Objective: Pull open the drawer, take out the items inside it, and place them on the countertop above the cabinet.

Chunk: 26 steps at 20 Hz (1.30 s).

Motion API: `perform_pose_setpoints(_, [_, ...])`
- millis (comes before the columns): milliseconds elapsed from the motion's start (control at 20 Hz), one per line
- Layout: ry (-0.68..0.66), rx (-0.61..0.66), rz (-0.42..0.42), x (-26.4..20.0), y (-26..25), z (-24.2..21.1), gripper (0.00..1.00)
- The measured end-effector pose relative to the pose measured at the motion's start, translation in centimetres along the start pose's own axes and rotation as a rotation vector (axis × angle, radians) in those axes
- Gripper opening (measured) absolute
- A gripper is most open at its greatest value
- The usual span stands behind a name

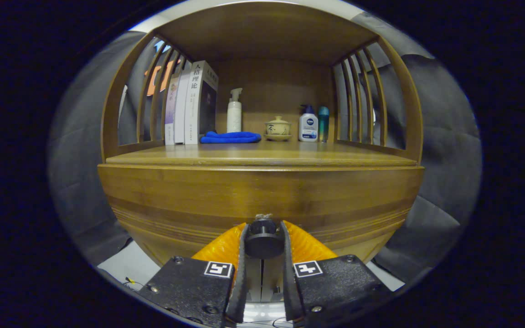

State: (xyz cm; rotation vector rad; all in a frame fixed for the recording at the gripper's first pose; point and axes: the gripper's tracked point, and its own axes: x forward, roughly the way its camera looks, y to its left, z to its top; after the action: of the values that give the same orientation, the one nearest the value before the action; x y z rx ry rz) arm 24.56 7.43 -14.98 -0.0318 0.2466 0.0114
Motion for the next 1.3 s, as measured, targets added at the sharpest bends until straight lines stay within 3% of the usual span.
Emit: perform_pose_setpoints(1300, [0.013, -0.013, 0.028, -15.2, -0.4, -5.2, 0.35])
